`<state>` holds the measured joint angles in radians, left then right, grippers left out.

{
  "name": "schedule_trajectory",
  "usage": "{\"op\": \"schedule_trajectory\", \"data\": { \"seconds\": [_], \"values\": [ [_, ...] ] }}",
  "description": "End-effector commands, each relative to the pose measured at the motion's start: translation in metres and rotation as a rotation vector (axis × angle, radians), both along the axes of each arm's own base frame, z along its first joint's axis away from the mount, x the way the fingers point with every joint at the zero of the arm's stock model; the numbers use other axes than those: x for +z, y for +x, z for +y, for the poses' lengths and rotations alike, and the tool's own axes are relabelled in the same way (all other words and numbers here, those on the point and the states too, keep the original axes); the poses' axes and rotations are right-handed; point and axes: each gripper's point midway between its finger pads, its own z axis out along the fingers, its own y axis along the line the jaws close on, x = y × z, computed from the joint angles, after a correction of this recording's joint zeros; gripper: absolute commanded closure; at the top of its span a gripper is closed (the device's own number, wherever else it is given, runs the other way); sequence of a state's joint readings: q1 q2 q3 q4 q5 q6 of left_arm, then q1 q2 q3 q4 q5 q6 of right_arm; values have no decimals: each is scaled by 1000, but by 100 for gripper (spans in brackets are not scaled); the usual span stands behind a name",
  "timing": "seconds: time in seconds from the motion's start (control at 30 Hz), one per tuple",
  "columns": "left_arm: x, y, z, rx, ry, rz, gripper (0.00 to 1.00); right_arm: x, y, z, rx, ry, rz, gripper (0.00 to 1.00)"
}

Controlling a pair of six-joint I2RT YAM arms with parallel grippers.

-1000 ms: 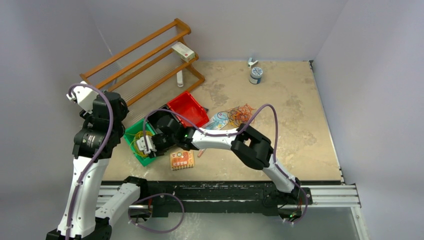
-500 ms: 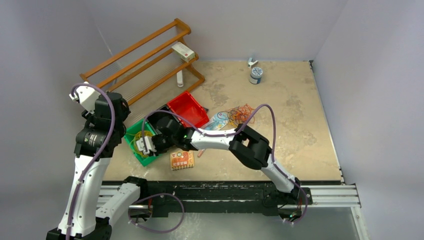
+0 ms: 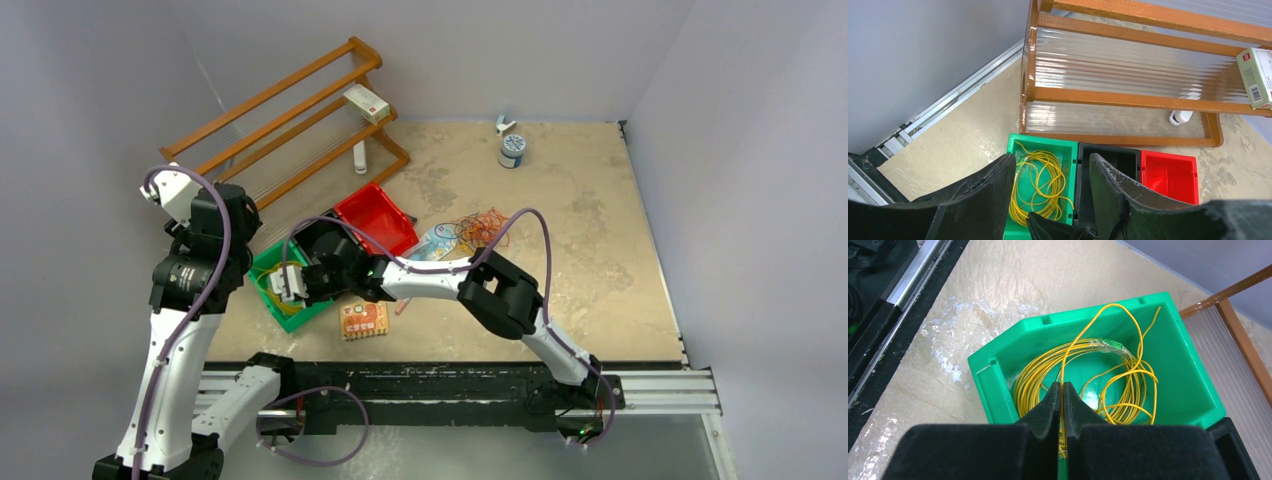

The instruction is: Untangle the cables

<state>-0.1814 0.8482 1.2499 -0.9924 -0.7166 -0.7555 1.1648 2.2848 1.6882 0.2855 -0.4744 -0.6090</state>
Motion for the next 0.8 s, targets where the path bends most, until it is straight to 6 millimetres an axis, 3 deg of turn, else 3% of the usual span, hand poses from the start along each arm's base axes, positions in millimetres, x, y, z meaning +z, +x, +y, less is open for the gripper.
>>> {"op": "schedule_trajectory", "data": {
  "seconds": [0.0, 0.43, 0.77],
  "values": [
    [6, 5, 0, -2, -5, -28, 45, 34, 4, 8, -40, 72, -6, 99],
    [4, 8, -3, -10, -16, -26, 44, 34, 24, 7, -172, 56, 16, 100],
    [3, 7, -2, -7, -11, -21, 44, 30, 25, 12, -174, 36, 30, 100]
  ]
}}
